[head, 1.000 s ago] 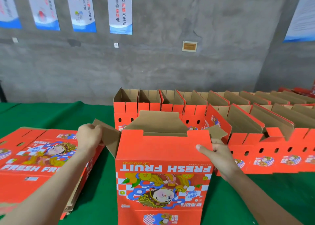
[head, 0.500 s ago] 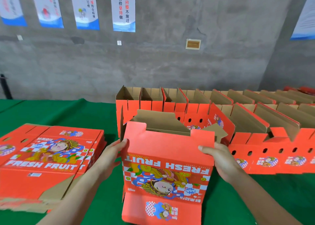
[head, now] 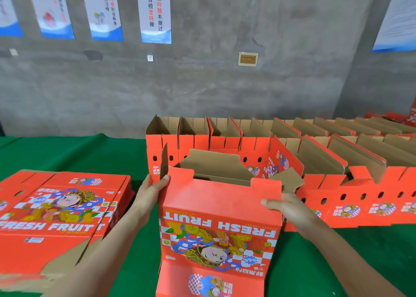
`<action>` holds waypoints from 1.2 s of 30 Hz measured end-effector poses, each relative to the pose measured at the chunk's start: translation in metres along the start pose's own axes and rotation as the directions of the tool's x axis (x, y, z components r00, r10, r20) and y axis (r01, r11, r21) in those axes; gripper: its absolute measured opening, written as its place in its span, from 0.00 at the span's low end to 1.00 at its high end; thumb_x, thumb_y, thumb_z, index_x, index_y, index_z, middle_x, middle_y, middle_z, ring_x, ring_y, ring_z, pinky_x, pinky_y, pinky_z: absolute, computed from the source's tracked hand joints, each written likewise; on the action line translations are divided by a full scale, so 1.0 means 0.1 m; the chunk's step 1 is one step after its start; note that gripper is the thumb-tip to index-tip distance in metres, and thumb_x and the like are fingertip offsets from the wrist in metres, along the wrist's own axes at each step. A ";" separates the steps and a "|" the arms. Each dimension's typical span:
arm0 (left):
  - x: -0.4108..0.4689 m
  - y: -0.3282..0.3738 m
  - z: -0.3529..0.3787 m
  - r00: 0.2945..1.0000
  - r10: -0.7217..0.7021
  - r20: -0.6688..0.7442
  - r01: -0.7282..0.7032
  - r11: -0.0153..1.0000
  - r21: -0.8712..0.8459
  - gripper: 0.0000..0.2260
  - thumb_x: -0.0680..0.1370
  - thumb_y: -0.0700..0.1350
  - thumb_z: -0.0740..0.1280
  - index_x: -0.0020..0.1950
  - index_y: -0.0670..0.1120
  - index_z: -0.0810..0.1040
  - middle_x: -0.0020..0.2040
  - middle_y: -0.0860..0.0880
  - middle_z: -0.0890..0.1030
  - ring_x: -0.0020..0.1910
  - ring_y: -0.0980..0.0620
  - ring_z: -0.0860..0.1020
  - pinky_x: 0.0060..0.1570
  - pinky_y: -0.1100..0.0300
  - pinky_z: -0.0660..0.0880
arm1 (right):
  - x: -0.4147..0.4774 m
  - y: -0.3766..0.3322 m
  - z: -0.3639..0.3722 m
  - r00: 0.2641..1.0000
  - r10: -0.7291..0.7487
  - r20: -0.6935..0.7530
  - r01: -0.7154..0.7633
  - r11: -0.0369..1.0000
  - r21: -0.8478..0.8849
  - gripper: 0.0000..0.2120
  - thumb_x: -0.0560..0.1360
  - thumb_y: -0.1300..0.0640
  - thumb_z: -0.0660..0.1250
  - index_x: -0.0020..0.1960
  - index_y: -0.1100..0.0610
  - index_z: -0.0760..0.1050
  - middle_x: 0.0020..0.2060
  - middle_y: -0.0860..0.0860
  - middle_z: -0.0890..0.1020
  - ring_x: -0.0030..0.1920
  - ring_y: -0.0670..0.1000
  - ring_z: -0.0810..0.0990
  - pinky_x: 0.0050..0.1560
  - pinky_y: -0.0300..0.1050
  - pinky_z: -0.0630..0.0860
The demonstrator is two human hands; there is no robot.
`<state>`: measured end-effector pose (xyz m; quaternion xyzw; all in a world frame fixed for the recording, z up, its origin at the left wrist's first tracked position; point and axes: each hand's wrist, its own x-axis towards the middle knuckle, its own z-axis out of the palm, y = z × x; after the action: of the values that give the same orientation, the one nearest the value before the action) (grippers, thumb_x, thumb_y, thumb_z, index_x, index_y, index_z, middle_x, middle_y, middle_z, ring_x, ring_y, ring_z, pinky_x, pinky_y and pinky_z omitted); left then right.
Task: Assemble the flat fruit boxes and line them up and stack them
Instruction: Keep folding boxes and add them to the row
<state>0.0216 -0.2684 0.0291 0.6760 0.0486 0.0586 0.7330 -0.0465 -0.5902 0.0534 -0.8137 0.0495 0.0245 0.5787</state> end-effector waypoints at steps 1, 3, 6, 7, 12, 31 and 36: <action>0.01 0.02 0.02 1.000 0.010 -0.012 -0.010 0.999 0.043 0.23 0.79 0.49 0.65 0.73 0.47 0.64 0.46 0.60 0.74 0.43 0.63 0.73 0.53 0.59 0.65 | 0.00 0.01 -0.02 1.000 0.003 0.001 -0.003 1.000 0.001 0.05 0.77 0.59 0.67 0.49 0.59 0.81 0.42 0.52 0.86 0.44 0.52 0.84 0.44 0.42 0.74; 0.03 0.02 0.06 0.998 0.040 -0.047 -0.032 0.988 0.154 0.14 0.82 0.51 0.59 0.65 0.47 0.71 0.50 0.52 0.78 0.47 0.54 0.76 0.53 0.56 0.67 | -0.01 0.05 -0.02 1.000 -0.011 -0.029 0.011 1.000 0.010 0.05 0.77 0.58 0.67 0.48 0.59 0.81 0.39 0.51 0.86 0.40 0.50 0.84 0.41 0.42 0.74; 0.01 -0.04 0.12 0.980 0.077 -0.184 -0.040 0.980 0.196 0.15 0.83 0.47 0.55 0.42 0.41 0.75 0.37 0.45 0.76 0.41 0.45 0.73 0.41 0.55 0.66 | -0.04 0.10 0.07 0.981 -0.081 -0.174 0.087 0.996 0.026 0.14 0.77 0.49 0.65 0.45 0.59 0.81 0.37 0.53 0.85 0.38 0.53 0.84 0.41 0.45 0.77; -0.02 -0.03 0.15 0.966 0.131 -0.222 -0.076 0.968 0.240 0.17 0.83 0.46 0.55 0.36 0.42 0.71 0.32 0.46 0.72 0.37 0.46 0.71 0.37 0.55 0.64 | -0.05 0.11 0.11 0.965 -0.104 -0.242 0.122 0.991 0.058 0.17 0.77 0.47 0.64 0.43 0.60 0.80 0.37 0.56 0.84 0.38 0.55 0.84 0.41 0.47 0.77; -0.18 0.30 0.17 0.871 0.389 -0.301 -0.248 0.876 0.413 0.17 0.82 0.43 0.56 0.33 0.42 0.69 0.31 0.48 0.72 0.32 0.49 0.69 0.33 0.54 0.61 | 0.01 -0.04 0.12 0.876 -0.188 -0.444 0.283 0.946 0.158 0.18 0.75 0.49 0.69 0.38 0.65 0.79 0.34 0.58 0.81 0.37 0.57 0.79 0.42 0.53 0.74; -0.57 0.15 -0.27 0.901 0.354 -0.251 -0.171 0.822 0.543 0.07 0.79 0.35 0.60 0.53 0.38 0.77 0.41 0.45 0.77 0.43 0.43 0.75 0.37 0.56 0.61 | -0.02 -0.17 0.40 0.935 -0.218 -0.279 0.196 0.975 -0.103 0.05 0.72 0.59 0.73 0.39 0.59 0.81 0.42 0.54 0.83 0.45 0.57 0.82 0.49 0.55 0.79; -0.57 0.14 -0.31 0.947 0.313 -0.076 -0.212 0.785 0.582 0.30 0.70 0.27 0.60 0.71 0.43 0.69 0.63 0.45 0.77 0.63 0.45 0.74 0.58 0.57 0.69 | -0.03 -0.10 0.42 0.913 -0.320 -0.253 0.166 0.859 -0.484 0.27 0.68 0.58 0.75 0.64 0.55 0.71 0.62 0.50 0.72 0.64 0.52 0.70 0.63 0.46 0.67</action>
<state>-0.0402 -0.2452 0.0402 0.8555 0.0307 0.2000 0.4767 -0.0472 -0.5474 0.0498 -0.9180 0.0325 -0.1732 0.3553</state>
